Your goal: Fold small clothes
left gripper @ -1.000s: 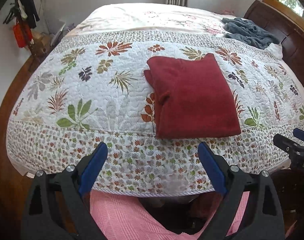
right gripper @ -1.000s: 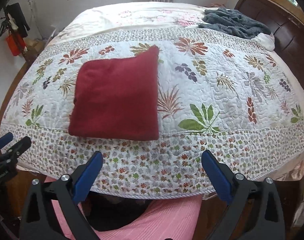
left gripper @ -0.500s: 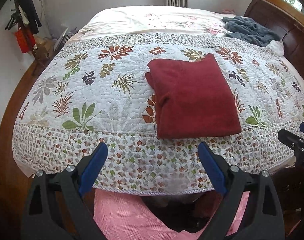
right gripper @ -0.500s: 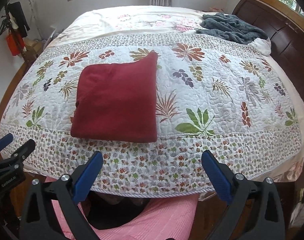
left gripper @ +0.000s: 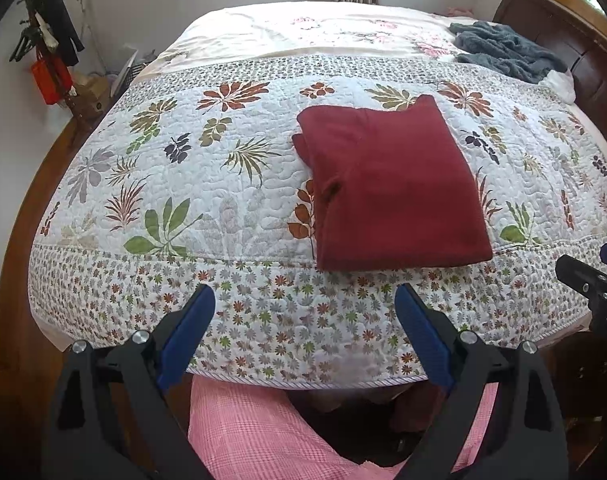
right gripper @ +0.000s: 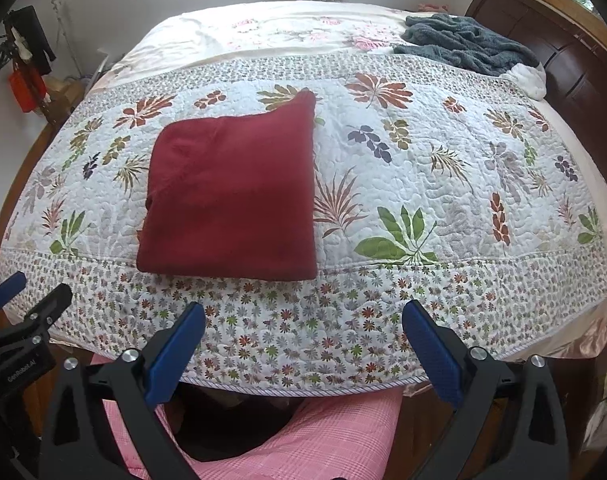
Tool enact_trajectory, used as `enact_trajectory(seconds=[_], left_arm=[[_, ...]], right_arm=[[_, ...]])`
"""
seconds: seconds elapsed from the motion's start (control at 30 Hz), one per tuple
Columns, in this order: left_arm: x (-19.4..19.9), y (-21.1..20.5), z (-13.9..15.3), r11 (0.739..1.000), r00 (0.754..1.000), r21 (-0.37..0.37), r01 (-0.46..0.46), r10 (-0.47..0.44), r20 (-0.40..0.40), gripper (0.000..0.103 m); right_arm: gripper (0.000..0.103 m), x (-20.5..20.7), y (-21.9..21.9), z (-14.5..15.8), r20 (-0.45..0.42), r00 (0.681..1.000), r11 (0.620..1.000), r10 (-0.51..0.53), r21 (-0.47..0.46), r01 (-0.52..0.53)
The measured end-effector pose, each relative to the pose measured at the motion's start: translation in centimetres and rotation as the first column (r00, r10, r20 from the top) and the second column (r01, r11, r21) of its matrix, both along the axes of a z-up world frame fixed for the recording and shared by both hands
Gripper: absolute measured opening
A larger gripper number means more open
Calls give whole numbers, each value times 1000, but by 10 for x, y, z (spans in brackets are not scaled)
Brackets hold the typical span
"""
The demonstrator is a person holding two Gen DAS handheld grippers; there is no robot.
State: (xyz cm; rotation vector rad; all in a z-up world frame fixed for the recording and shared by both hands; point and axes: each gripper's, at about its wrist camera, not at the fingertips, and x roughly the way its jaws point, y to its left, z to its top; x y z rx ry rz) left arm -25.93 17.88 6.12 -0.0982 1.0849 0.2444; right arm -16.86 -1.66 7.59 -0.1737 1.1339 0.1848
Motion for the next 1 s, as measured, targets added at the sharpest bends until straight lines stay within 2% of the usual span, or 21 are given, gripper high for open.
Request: enact_trajectory(seconds=[0.33, 1.0], left_arm=[[5, -3, -7, 1000, 1000, 8, 3, -3, -25, 91], [7, -2, -7, 1000, 1000, 7, 0, 0, -18, 91]], right_arm=[[99, 8, -3, -8, -25, 1000, 1000, -12, 9, 13], [99, 14, -5, -12, -29, 999, 1000, -22, 11, 23]])
